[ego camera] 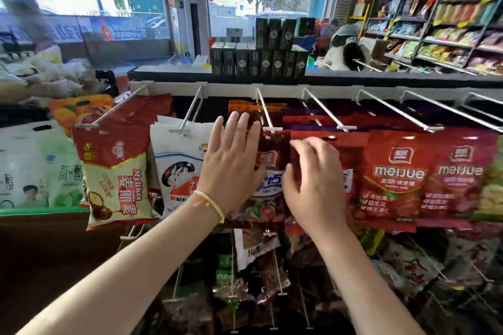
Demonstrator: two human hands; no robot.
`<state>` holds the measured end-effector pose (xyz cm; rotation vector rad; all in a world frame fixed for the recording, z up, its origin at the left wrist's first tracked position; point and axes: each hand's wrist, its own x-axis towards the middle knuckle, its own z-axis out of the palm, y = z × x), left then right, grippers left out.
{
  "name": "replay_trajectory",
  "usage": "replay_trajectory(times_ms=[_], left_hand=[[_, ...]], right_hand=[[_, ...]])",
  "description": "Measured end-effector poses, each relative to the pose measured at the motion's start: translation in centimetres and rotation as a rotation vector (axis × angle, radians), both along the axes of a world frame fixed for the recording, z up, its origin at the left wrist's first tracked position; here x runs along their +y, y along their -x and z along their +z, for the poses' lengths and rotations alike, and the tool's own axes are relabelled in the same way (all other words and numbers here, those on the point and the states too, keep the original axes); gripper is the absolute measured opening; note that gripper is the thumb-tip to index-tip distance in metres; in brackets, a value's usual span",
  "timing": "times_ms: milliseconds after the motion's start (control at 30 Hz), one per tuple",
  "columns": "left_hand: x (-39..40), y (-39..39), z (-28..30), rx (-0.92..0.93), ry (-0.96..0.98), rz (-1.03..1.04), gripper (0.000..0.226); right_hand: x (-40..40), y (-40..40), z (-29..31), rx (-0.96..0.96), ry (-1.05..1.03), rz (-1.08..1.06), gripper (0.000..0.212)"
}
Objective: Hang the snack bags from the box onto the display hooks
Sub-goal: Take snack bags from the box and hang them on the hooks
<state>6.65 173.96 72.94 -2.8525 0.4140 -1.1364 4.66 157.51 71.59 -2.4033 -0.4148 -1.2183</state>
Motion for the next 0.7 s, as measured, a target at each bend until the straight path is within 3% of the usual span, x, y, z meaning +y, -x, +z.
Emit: replay_trajectory(times_ms=[167,433,600,700], left_hand=[[-0.3,-1.2,-0.4,0.067,-0.108,0.097,0.076],[0.0,-1.9,-0.6,-0.033,-0.103,0.049,0.065],[2.0,-2.5,2.5,-0.120,0.026,-0.060,0.029],[2.8,-2.6,4.3,-0.035,0.138,-0.130,0.024]], right_hand=[[-0.1,-2.8,-1.4,0.120,0.202,0.002,0.063],[-0.3,-4.0,-1.1,0.096,0.211,0.039,0.062],[0.2,-5.3,1.5,0.038,0.145,0.125,0.032],[0.5,-6.0,3.3,0.069,0.098,0.149,0.015]])
